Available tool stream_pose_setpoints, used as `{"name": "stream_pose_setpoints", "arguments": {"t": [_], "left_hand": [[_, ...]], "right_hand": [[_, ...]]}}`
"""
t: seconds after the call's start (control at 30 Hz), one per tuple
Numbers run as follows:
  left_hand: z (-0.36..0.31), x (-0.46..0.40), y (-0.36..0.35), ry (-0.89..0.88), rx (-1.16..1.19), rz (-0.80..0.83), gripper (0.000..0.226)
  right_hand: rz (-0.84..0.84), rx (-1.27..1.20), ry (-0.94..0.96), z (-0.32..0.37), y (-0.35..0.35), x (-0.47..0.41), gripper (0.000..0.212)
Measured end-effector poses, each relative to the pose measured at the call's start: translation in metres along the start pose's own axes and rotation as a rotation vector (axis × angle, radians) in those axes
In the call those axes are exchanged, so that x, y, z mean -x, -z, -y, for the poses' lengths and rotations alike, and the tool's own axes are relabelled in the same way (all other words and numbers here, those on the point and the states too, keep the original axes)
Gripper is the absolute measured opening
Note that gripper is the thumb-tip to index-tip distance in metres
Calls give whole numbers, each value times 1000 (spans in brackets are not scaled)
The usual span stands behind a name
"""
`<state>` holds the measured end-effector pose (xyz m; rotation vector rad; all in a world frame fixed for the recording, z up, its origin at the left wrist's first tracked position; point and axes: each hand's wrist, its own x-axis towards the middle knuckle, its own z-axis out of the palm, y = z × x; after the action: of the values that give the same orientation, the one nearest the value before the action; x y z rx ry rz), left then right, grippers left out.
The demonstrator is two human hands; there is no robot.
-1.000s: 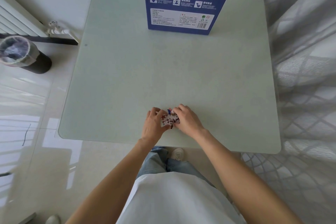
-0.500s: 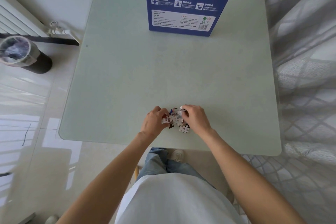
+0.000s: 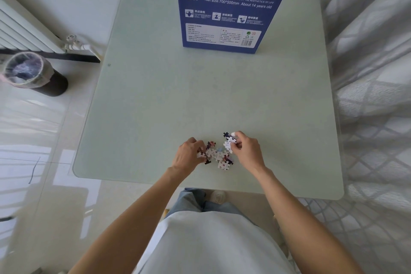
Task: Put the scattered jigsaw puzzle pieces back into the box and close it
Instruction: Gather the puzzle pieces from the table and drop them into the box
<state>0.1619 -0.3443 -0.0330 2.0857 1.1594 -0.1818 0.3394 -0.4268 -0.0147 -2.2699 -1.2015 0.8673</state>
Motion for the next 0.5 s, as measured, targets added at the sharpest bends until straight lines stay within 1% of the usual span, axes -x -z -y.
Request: {"name": "stream_pose_setpoints", "arguments": {"t": [0.1,0.33,0.43,0.5], "left_hand": [[4,1,4,-1,15,-22,25],[6,0,22,-3,79,-53,15],[-1,0,46,-24,129,-92,11],[-15,-3,77,-74,198,-147,14]], "right_hand": [[12,2,2,3,4,0,20],[28,0,15,12,13,-7,20],[61,91,103,24,29,-15,20],[58,143,183,39,51,-26,21]]}}
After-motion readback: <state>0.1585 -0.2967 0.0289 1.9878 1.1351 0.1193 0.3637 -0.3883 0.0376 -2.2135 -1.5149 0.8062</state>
